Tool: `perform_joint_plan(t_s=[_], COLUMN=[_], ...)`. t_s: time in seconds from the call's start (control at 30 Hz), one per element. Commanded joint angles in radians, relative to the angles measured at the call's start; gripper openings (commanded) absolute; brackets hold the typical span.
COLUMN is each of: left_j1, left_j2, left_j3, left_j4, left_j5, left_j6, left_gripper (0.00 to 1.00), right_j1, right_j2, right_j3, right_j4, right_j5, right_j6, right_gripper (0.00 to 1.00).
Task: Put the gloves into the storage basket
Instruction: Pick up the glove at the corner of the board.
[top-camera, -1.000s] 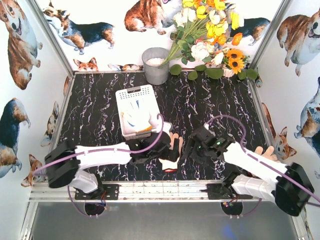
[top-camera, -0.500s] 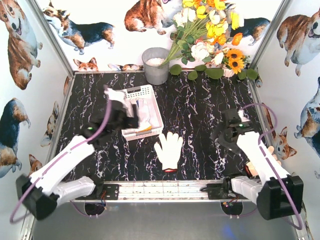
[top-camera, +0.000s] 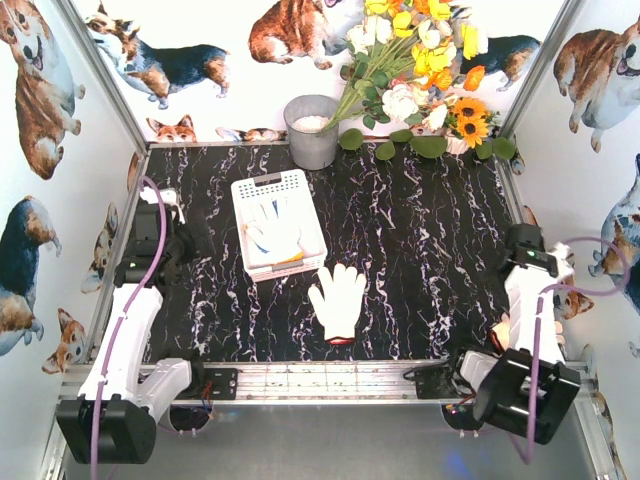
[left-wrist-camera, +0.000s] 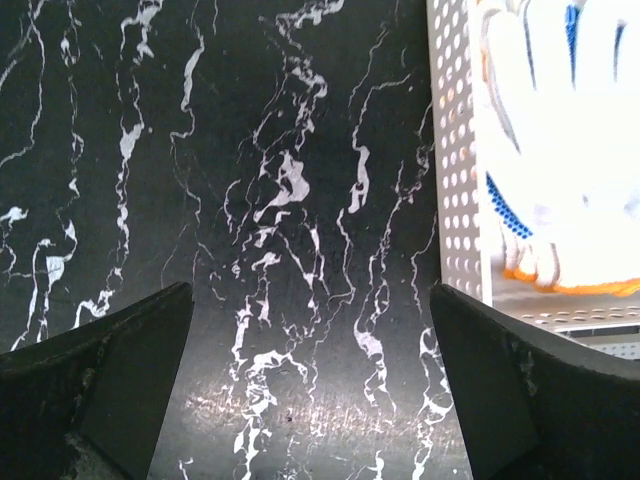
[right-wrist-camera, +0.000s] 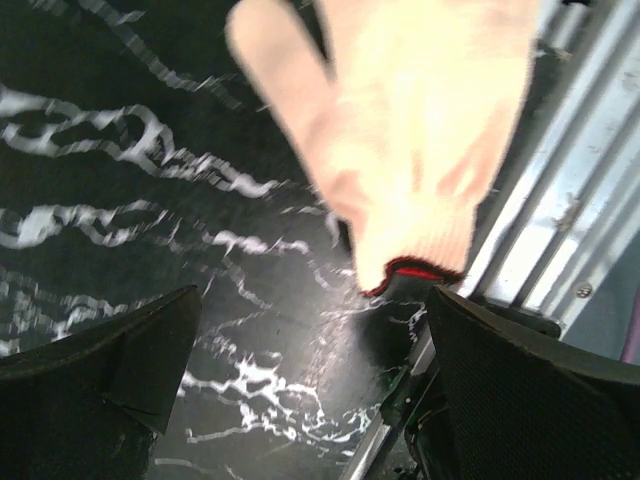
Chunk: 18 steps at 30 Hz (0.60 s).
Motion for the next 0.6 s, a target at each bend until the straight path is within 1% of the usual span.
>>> perform_joint_plan(t_s=[0.0,0.1,0.17,0.4,0.47,0.57], left_j1=[0.048,0.053,0.055,0.057,0.058,0.058], left_j2=[-0.017,-0.017,-0.019,-0.006,-0.003,-0.001], left_j3=[-0.044,-0.056,-0.056,-0.060,-0.061,-0.062], left_j4=[0.027,0.031,0.036,0.042,0.042,0.042], left_j5=[0.075,0.076,0.071,0.052,0.053,0.052], left_j6=[0.031,0.033,0.034,0.043,0.043,0.045], left_gripper=[1.00,1.00,1.00,1.00,1.00,1.00], right_j1=[-0.148,-0.231,-0.256,-0.260,-0.260,-0.259], right_j2=[0.001,0.021,0.034,0.068,0.082,0.121], right_j3=[-0.007,-0.026,-0.036,-0.087,-0.100,-0.106], right_j4=[0.019,0.057,0.076,0.164,0.186,0.190], right_j5=[0.071,0.037,0.022,-0.067,-0.085,-0.073], right_j6=[0.026,0.006,-0.006,-0.034,-0.043,-0.040], right_gripper=[1.00,1.00,0.98,0.85,0.82,0.81])
